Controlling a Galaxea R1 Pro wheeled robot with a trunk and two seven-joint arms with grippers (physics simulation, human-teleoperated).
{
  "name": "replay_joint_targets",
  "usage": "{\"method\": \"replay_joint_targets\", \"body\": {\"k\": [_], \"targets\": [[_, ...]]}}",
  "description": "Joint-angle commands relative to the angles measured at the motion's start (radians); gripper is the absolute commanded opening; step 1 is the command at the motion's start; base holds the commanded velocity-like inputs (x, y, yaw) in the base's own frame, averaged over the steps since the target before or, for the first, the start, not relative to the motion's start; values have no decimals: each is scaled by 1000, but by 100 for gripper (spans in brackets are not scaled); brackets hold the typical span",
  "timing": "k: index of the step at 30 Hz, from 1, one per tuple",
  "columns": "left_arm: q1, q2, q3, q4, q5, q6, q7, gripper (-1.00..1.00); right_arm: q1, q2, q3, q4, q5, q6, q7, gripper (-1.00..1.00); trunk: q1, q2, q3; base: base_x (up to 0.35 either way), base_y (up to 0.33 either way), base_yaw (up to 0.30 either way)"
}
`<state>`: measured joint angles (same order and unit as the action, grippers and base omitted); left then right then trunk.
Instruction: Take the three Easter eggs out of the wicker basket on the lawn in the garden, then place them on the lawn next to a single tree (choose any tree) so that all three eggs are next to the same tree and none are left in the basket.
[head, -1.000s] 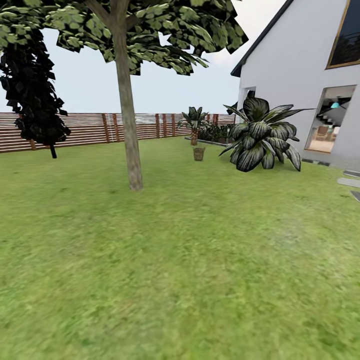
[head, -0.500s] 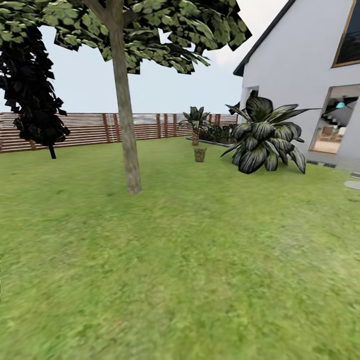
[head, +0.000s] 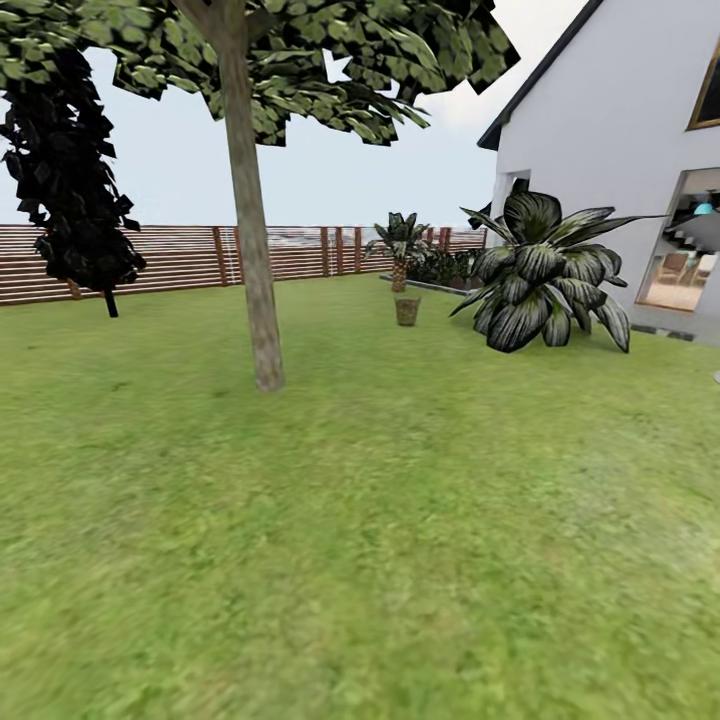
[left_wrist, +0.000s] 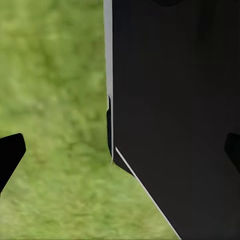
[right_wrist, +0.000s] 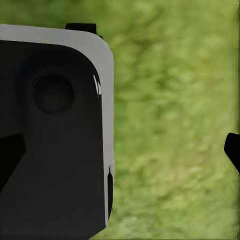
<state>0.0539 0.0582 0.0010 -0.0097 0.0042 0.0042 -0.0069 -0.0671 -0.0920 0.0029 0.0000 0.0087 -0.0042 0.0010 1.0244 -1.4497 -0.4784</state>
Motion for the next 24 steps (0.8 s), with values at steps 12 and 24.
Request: {"method": "replay_joint_targets", "body": {"k": [12,24], "targets": [[0,0,0,-1,0,0,-1,100,0,0,0,0,1,0,0,100,1,0,-1,333,-123,0],[0,0,0,-1,1,0,-1,100,0,0,0,0,1,0,0,100,1,0,-1,333,-123,0]]}}
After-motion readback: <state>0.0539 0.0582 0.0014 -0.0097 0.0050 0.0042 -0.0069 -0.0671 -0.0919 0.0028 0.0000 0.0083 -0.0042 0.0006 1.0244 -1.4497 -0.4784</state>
